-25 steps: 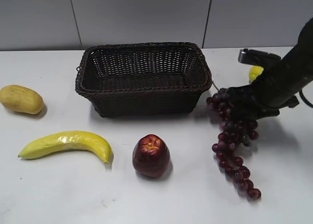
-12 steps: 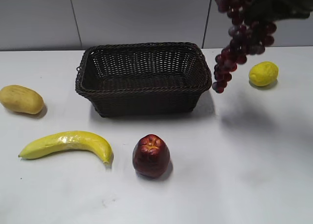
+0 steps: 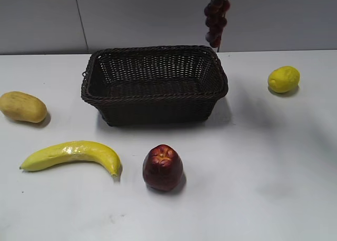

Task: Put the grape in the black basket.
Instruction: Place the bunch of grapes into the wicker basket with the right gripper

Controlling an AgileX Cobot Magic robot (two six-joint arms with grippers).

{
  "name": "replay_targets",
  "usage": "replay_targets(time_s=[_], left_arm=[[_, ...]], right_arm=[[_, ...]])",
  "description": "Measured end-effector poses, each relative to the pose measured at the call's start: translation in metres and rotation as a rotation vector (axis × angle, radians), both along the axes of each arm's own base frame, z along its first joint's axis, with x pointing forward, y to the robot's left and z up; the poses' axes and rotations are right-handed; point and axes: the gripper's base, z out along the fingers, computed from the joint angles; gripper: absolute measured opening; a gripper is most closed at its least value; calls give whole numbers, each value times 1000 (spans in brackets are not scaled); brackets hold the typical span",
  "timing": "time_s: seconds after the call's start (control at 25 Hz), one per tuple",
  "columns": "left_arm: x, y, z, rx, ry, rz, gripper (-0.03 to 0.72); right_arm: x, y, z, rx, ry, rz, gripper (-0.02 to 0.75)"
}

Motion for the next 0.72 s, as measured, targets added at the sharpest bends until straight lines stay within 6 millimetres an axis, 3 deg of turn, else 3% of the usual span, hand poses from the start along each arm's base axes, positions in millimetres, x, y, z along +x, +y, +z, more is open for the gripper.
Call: replay_targets(time_s=[0.16,0.36,0.6,0.72], left_arm=[[0,0,0,0,0,0,237],[0,0,0,-1,0,0,237],[0,0,0,-1,0,0,237],[0,0,0,-1,0,0,237]], right_arm=[[13,35,-24,-56,-40,61,256],[39,64,-83,-131,16,92,251],[64,78,-167,-205,171,110,248],[68,82,-198,-229,241,125,248]])
